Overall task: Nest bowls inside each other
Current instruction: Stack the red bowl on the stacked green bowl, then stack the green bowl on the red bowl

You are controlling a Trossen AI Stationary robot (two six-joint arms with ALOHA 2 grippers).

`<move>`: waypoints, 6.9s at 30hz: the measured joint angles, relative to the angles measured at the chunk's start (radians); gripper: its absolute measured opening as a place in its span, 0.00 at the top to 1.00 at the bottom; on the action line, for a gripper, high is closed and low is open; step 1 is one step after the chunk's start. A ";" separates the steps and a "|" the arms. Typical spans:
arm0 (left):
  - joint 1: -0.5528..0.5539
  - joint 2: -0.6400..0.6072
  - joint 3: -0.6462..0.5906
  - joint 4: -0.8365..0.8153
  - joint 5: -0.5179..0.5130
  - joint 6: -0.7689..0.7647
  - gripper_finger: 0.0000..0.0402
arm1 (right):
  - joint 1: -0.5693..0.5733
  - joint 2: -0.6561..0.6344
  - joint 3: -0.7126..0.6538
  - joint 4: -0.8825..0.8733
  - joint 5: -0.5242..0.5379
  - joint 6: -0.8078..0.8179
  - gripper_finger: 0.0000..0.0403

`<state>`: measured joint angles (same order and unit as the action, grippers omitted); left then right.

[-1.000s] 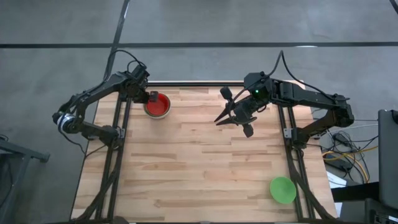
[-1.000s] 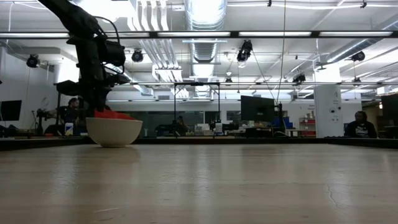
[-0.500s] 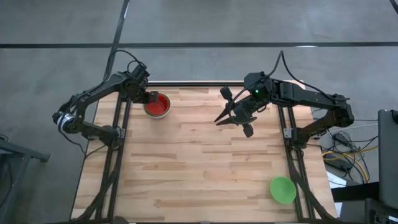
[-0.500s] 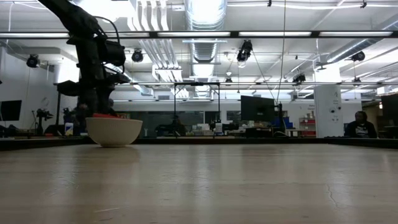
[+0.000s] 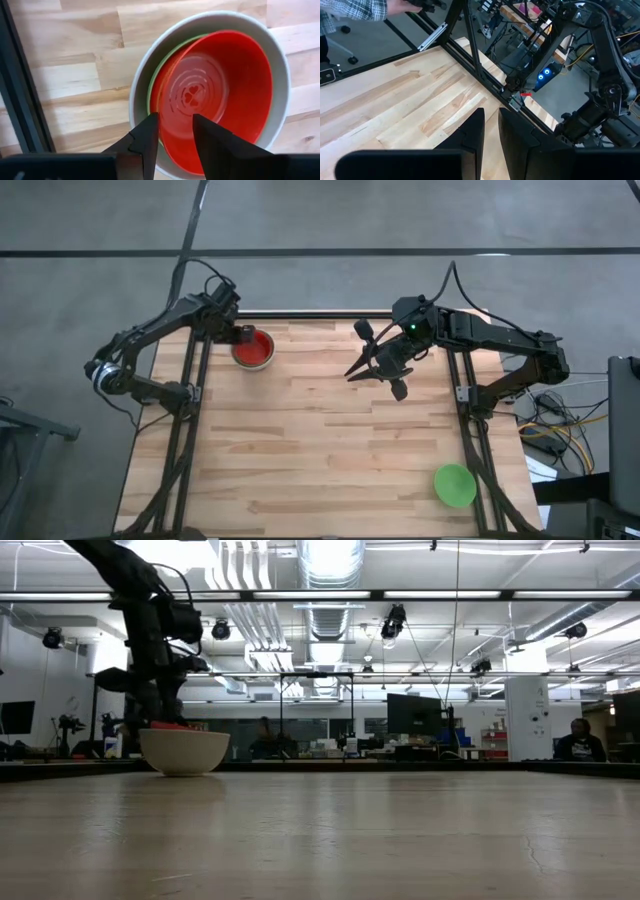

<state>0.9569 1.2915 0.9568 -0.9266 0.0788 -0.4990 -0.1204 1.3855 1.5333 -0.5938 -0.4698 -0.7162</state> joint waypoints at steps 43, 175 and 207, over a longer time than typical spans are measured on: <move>-0.168 -0.364 0.031 0.235 0.130 0.149 0.73 | 0.000 0.000 0.000 0.000 0.000 0.001 0.87; -0.419 -0.973 -0.321 0.559 0.470 0.207 0.74 | -0.061 -0.060 0.000 -0.382 0.759 1.379 0.87; -0.419 -0.973 -0.321 0.558 0.470 0.207 0.74 | 0.394 -0.105 0.000 -0.905 0.812 2.119 0.87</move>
<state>0.5377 0.3187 0.6353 -0.3682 0.5491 -0.2916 0.2738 1.2810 1.5333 -1.4985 0.3424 1.4024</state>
